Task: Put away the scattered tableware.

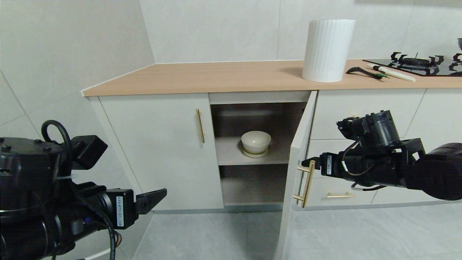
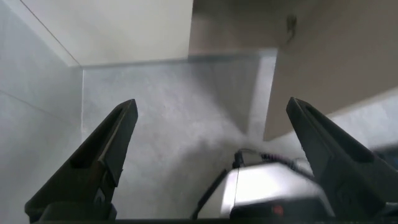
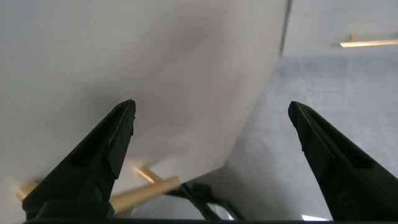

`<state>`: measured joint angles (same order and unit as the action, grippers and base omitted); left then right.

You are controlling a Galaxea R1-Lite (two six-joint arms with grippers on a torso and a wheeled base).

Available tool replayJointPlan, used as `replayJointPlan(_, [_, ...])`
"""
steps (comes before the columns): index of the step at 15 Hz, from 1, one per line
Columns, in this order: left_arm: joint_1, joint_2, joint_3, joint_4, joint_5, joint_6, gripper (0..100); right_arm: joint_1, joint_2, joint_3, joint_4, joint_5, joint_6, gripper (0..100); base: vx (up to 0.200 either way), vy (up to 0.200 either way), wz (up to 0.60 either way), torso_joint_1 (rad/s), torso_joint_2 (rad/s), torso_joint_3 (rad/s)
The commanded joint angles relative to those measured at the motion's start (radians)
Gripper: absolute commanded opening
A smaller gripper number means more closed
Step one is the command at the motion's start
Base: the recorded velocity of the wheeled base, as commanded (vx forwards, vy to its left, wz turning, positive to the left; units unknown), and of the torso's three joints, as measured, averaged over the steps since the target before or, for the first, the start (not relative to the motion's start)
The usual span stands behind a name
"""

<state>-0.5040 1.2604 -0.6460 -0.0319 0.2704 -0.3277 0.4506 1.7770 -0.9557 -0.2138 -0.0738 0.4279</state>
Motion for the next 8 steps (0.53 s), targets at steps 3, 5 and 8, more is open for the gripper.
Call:
replayJointPlan(3, [0.002,0.007,0.002,0.003,0.003,0.001,100,0.005,0.094,-0.015,-0.088,-0.003,0.005,100,0.000,0.000,0.00,0.000,0.00,0.000])
replayJointPlan(5, [0.002,0.010,0.002,0.001,0.003,0.001,100,0.011,0.121,-0.009,-0.173,-0.006,0.014,100,0.000,0.000,0.00,0.000,0.00,0.000])
replayJointPlan(8, [0.002,0.016,0.002,0.001,0.003,-0.001,100,0.013,0.136,-0.009,-0.193,-0.009,0.017,100,0.200,0.000,0.00,0.001,0.00,0.004])
